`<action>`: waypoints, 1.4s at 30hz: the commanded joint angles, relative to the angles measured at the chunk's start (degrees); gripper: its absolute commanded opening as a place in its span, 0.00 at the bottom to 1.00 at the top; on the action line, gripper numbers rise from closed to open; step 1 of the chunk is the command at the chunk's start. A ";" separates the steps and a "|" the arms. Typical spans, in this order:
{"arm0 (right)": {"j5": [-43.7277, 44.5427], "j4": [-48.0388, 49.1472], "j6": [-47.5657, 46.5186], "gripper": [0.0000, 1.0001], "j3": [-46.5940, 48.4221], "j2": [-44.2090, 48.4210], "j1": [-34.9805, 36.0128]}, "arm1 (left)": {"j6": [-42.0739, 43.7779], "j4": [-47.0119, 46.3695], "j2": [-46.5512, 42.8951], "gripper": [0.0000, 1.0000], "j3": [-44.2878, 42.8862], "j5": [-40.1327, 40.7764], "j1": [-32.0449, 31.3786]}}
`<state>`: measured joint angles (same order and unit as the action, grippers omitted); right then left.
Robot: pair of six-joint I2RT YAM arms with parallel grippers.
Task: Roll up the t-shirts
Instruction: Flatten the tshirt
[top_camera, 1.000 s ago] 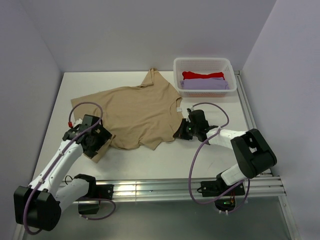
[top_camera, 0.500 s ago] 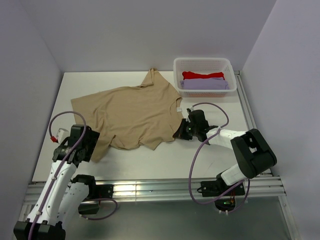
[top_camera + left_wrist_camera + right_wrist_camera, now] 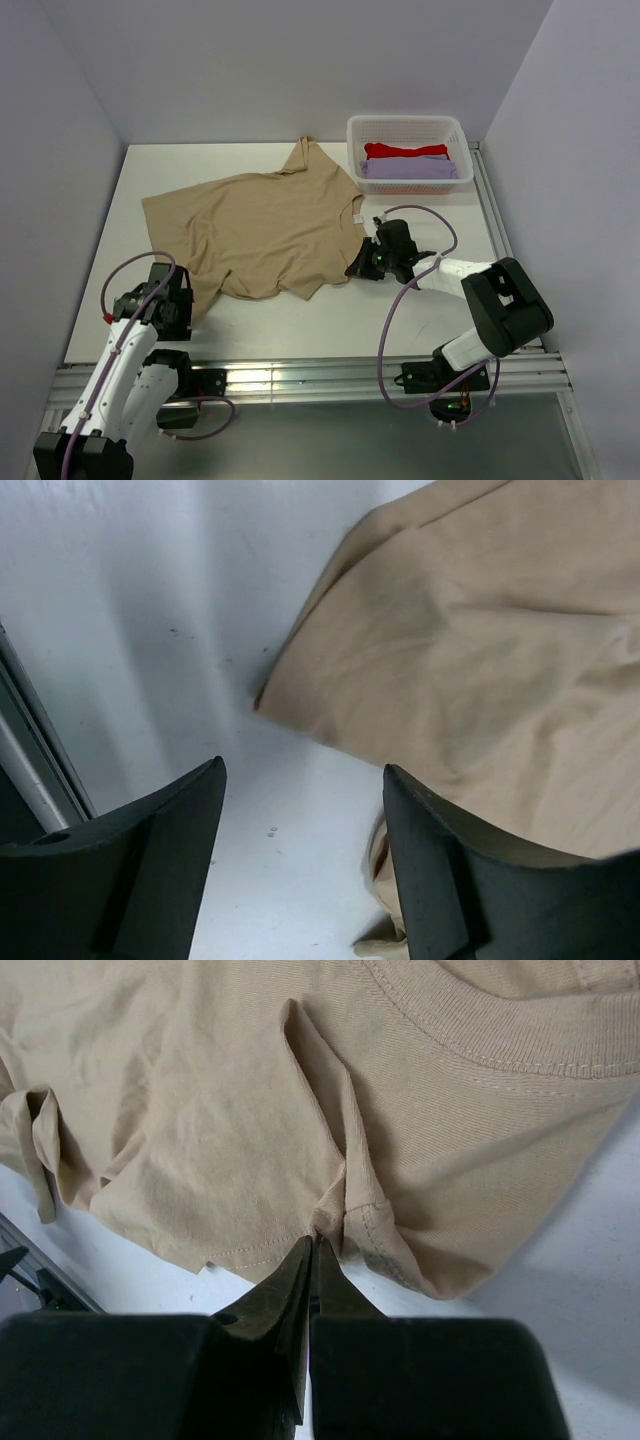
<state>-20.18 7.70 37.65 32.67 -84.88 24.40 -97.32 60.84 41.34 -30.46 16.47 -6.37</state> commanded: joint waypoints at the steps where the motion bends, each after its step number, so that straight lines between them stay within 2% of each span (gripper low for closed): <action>1: -0.82 1.79 -0.21 0.00 0.56 -0.46 0.47 | -5.60 -0.54 -1.17 0.69 2.41 -4.24 0.57; 7: -0.47 1.70 -0.30 0.00 0.47 -0.11 0.47 | -6.57 -3.36 0.05 0.58 5.32 -5.48 1.01; 20: -0.21 1.61 -0.47 0.00 0.29 0.24 0.38 | -9.82 -8.37 2.95 0.56 7.78 -2.41 2.06; 27: -0.12 1.61 -0.47 0.00 0.21 0.15 0.38 | -8.86 -11.18 5.50 0.54 9.10 -0.83 4.69; 29: -0.12 1.61 -0.47 0.00 0.21 0.07 0.47 | -8.16 -11.62 6.64 0.50 9.19 -0.21 5.58; 31: -0.12 1.70 -0.47 0.00 0.03 0.15 0.47 | -7.01 -12.15 7.26 0.40 8.93 0.32 6.28; 32: -0.12 1.79 -0.47 0.00 -0.06 0.24 0.38 | -6.57 -12.32 7.78 0.33 8.66 1.01 7.24; 33: -0.12 1.87 -0.38 0.00 -0.06 0.24 0.38 | -5.52 -11.98 8.14 0.23 8.40 1.28 8.03; 35: 0.06 2.05 -0.38 0.00 -0.14 0.59 0.47 | -3.50 -11.45 9.10 0.13 6.65 2.33 8.57; 36: 0.41 1.88 -0.47 0.00 -0.15 0.86 0.56 | -1.84 -10.92 9.54 0.05 5.77 3.73 8.74; 38: 1.89 0.74 -0.82 0.00 0.12 2.17 1.26 | -0.51 -6.97 11.20 0.00 2.08 5.49 9.18; 42: 5.06 -3.48 -0.82 0.00 1.26 5.68 3.81 | 5.19 -1.87 13.15 0.00 -5.29 9.45 10.85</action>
<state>-17.91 6.11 37.60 32.64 -83.40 26.48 -97.47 53.93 53.87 -29.41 20.38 3.22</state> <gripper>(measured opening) 0.009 0.015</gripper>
